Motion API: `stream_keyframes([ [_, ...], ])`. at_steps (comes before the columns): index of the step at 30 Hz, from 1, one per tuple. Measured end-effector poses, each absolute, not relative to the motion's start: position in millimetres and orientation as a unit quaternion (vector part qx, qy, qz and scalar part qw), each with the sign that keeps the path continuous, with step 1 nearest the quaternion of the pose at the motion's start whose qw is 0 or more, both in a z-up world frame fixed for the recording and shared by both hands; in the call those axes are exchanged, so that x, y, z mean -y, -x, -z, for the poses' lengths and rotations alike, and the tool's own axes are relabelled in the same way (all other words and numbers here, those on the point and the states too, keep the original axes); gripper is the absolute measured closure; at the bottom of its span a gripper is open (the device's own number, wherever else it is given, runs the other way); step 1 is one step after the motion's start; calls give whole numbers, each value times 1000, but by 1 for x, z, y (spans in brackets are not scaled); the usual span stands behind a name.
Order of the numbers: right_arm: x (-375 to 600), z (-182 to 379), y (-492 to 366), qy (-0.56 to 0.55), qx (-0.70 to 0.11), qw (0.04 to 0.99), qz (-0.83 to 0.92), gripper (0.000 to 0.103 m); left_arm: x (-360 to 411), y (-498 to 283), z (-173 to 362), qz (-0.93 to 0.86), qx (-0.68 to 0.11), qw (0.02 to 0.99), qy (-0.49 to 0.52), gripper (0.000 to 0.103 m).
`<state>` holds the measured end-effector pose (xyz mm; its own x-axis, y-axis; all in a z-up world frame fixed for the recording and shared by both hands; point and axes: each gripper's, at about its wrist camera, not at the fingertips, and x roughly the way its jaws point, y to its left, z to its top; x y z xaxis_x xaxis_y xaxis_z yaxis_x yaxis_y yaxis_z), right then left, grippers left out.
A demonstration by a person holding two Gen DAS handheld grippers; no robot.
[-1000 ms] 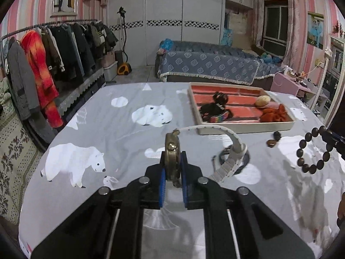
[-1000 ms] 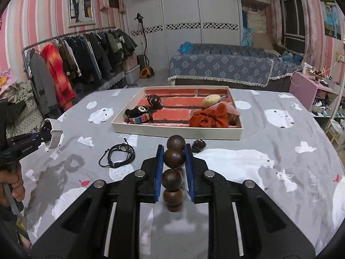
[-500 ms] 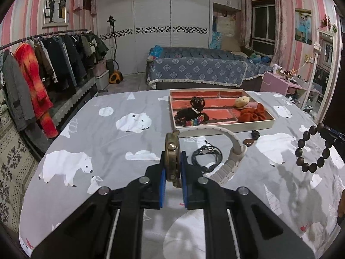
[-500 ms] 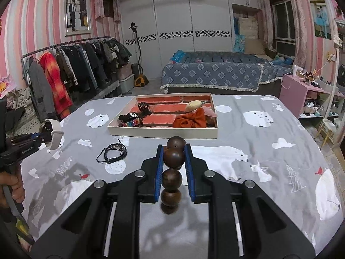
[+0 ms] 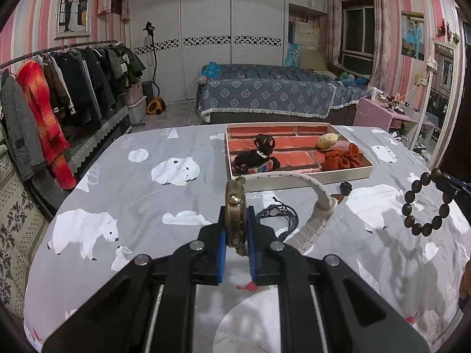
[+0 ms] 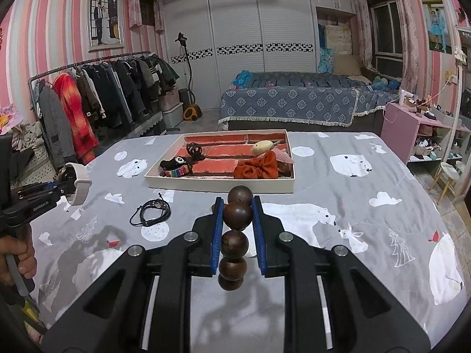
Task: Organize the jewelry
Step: 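Carry the watch and wooden bead bracelet over the red-lined tray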
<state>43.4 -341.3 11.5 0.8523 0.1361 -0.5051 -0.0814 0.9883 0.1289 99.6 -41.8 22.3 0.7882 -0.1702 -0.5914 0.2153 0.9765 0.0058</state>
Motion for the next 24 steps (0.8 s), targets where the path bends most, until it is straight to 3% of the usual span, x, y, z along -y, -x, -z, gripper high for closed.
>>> stream_keyframes([
  [24, 353, -27, -121, -36, -259, 964, -49, 83, 74, -174, -38, 113, -292, 949, -29, 91],
])
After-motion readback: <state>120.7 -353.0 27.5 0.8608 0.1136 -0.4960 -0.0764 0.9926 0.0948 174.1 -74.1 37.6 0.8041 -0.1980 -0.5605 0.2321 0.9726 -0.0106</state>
